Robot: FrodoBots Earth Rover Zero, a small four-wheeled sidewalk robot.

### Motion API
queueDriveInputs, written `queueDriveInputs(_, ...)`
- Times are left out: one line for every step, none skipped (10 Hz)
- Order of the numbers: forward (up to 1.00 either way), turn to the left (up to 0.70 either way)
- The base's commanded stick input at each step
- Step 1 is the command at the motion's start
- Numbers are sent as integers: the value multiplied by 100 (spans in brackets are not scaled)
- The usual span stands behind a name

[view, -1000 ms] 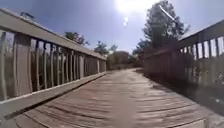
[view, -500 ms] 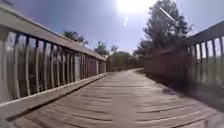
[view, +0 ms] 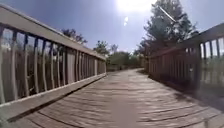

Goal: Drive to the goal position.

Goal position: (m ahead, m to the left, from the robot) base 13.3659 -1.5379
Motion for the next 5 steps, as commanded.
queueDriveInputs(70,0)
queueDriveInputs(70,0)
queueDriveInputs(70,-11)
queueDriveInputs(70,-35)
queueDriveInputs(70,-35)
